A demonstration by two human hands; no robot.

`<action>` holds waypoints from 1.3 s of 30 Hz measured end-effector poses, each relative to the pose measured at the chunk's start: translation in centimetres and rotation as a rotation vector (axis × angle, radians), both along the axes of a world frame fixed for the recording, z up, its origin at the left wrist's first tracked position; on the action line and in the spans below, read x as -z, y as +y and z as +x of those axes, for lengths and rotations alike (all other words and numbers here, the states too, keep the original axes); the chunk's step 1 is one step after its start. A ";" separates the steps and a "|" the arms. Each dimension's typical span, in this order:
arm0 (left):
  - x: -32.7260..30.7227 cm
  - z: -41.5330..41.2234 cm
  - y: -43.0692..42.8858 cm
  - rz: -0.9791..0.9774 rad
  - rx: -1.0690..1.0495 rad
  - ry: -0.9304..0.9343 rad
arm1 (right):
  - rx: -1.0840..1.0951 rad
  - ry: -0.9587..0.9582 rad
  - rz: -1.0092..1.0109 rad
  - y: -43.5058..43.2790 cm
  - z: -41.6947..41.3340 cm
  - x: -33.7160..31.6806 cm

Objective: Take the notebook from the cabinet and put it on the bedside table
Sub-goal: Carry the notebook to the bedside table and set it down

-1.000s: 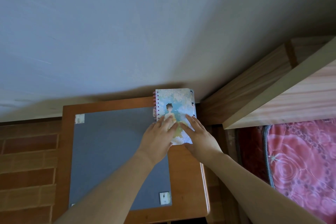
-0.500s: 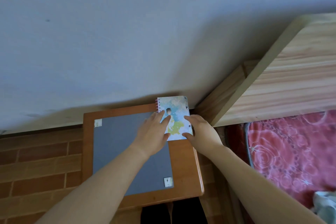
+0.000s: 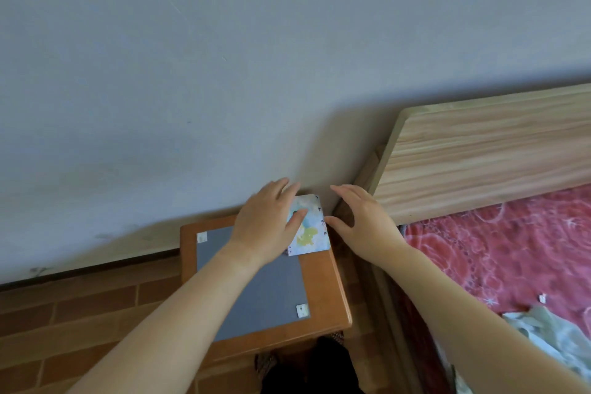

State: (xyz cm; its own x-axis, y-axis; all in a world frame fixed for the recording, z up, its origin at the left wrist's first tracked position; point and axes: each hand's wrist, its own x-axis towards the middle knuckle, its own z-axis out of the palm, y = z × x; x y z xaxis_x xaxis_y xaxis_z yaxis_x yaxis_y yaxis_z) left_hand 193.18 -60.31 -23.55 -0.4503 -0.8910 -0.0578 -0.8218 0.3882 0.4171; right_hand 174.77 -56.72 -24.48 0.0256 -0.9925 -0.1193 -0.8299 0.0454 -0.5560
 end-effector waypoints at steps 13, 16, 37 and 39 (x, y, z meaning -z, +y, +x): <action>-8.6 3.8 7.2 -0.075 -0.117 0.138 | -0.036 -0.142 -0.105 6.6 3.8 -9.1; -9.9 3.1 7.8 -0.117 -0.123 0.116 | -0.084 -0.121 -0.113 6.8 2.9 -10.4; -9.4 0.9 15.6 0.015 -0.627 0.120 | -0.614 -0.181 -0.018 4.6 2.6 -10.5; -9.4 2.2 17.6 0.014 -0.720 0.139 | -0.712 -0.185 -0.006 5.0 4.8 -10.5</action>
State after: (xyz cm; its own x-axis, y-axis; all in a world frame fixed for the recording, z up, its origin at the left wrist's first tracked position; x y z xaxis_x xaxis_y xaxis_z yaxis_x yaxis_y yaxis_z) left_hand 195.36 -42.69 -14.18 0.2429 -0.9684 -0.0562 -0.8106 -0.2345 0.5366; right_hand 179.60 -51.74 -13.95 0.6835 -0.7286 -0.0450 -0.5498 -0.4731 -0.6884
